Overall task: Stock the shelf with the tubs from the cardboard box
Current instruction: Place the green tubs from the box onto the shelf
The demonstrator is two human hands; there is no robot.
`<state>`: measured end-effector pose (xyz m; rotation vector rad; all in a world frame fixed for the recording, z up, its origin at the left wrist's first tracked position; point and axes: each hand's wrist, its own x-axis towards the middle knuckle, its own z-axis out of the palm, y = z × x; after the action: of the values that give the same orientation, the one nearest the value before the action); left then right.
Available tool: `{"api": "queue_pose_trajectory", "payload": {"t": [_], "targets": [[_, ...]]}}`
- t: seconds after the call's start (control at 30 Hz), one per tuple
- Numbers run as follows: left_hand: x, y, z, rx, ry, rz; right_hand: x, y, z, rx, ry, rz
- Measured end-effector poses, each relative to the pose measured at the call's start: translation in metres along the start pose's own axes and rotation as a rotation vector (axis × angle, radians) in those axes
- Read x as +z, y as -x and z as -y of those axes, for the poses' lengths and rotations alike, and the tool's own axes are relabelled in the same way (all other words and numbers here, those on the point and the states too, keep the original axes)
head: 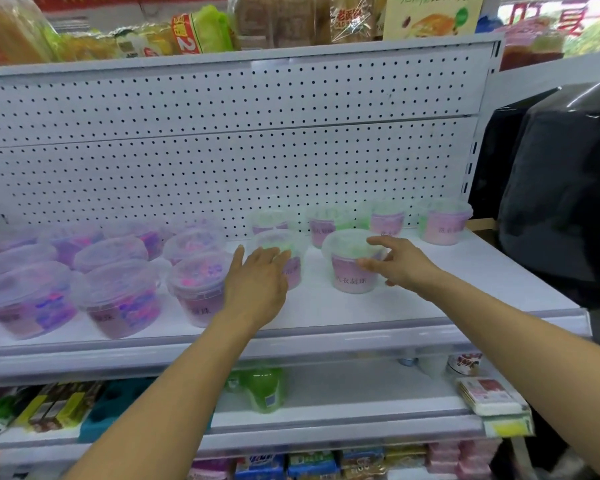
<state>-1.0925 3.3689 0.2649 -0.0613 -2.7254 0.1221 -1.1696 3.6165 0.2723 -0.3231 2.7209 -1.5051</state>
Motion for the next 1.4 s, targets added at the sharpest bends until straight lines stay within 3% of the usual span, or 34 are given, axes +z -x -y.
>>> {"api": "queue_pose_trajectory", "payload": {"t": [0.3, 0.43, 0.63, 0.73, 0.87, 0.97, 1.2, 1.4], "targets": [[0.002, -0.009, 0.004, -0.031, -0.009, 0.041, 0.014, -0.022, 0.008, -0.064, 0.147, -0.022], [0.001, -0.008, 0.001, -0.039, -0.018, 0.05, 0.011, -0.01, 0.008, -0.067, 0.369, 0.0], [-0.001, 0.042, -0.047, 0.04, 0.241, -0.208, 0.002, 0.064, -0.008, -0.361, 0.614, -0.284], [0.002, 0.082, -0.081, 0.059, 0.344, -0.183, -0.002, 0.113, -0.038, -0.481, 0.623, -0.393], [0.018, 0.13, -0.124, 0.124, 0.425, -0.124, -0.008, 0.175, -0.091, -0.451, 0.669, -0.387], [0.042, 0.168, -0.159, 0.157, 0.482, 0.019, -0.011, 0.22, -0.144, -0.343, 0.632, -0.314], [0.134, 0.254, -0.231, 0.114, 0.61, 0.529, 0.007, 0.316, -0.278, 0.094, 0.534, -0.103], [0.241, 0.311, -0.282, -0.096, 0.651, 0.966, 0.045, 0.372, -0.379, 0.561, 0.351, 0.177]]}}
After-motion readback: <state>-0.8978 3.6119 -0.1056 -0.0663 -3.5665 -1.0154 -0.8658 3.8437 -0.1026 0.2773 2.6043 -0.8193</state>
